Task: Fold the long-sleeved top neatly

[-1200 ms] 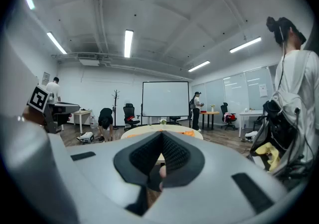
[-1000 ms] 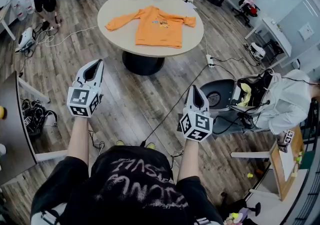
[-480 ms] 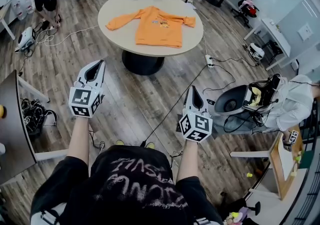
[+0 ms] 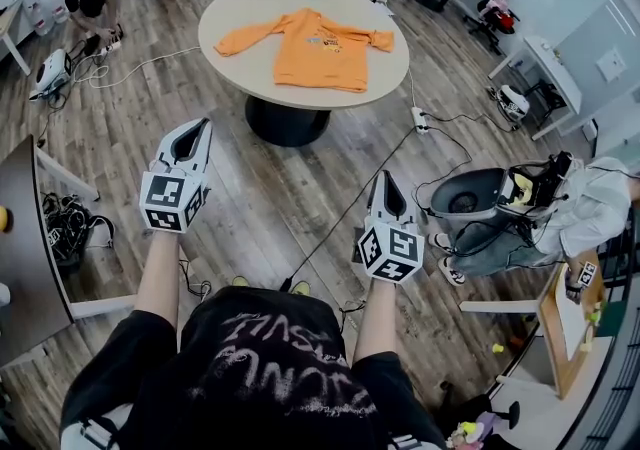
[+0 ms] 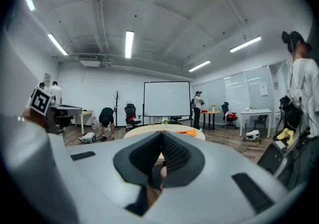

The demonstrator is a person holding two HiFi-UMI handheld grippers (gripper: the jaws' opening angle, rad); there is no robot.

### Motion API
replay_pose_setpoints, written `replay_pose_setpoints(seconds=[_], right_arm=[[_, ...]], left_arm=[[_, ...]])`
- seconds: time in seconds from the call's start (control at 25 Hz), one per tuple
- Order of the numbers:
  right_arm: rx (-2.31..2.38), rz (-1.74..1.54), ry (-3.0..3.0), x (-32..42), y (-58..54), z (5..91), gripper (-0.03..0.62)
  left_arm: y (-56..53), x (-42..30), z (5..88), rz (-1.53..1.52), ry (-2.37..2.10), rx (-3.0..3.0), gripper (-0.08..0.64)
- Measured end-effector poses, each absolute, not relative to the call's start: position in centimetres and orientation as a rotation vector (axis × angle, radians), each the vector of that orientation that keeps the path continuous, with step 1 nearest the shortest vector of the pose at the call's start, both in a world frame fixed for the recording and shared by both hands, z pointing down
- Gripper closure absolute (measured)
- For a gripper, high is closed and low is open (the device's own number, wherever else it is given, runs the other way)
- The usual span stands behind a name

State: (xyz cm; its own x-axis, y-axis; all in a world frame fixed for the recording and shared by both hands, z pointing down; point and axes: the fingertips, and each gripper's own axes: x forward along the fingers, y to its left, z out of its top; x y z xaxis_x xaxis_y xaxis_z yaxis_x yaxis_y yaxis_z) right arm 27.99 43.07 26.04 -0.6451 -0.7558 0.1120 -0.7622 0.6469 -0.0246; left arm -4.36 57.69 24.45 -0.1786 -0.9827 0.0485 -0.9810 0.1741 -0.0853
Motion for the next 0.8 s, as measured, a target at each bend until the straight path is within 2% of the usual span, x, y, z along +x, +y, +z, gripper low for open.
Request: replay_pose_setpoints(seconds=[0.8], right_arm=[[1.331, 0.107, -2.738, 25.2, 45.2, 26.5, 0.588]], left_arm=[[58.4, -7.2, 25.4, -0.131, 2.362, -2.047, 0.552]])
